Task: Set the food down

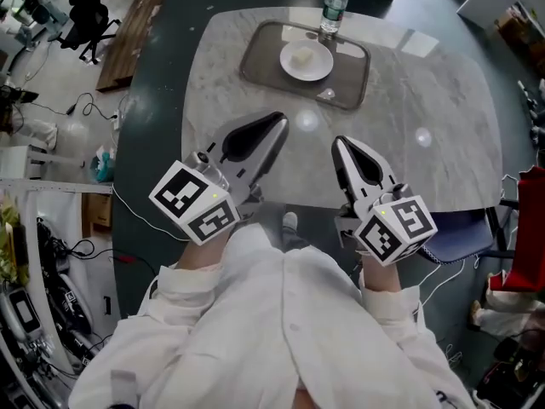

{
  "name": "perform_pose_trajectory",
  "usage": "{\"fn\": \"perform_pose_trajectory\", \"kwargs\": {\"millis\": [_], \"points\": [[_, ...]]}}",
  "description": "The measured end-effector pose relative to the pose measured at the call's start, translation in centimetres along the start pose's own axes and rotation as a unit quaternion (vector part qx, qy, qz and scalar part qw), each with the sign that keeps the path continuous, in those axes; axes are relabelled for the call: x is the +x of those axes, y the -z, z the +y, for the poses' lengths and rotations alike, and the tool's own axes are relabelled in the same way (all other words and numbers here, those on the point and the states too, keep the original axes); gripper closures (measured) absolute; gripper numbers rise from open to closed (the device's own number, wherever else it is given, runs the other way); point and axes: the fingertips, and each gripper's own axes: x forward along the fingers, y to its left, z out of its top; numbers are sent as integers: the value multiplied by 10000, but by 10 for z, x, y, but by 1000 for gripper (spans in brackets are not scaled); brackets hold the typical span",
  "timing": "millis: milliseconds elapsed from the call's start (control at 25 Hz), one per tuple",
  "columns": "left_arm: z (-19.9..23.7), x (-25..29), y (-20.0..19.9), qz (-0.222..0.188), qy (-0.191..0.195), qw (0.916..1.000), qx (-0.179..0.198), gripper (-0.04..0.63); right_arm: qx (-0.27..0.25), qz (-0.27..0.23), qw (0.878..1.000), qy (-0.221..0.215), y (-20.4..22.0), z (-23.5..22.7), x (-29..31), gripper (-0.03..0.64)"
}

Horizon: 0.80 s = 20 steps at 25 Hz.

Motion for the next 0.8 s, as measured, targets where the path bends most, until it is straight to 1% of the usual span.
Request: {"fn": "perform_pose_trajectory", "kwargs": {"millis": [80,280,640,800], "points": [[-7,-5,4,43,44,10000,42,563,22,70,10000,-11,6,3,-3,614],[-17,-15,13,60,196,9998,-55,563,90,42,9999,-129,10,15,-7,614],[-18,-17,28,303,366,9987,-181,563,179,129,9997,-66,20,21,-2,614],[-17,-20,33,474,470,9975,-252,563,193,187,9996,13,22,25,2,614]]}}
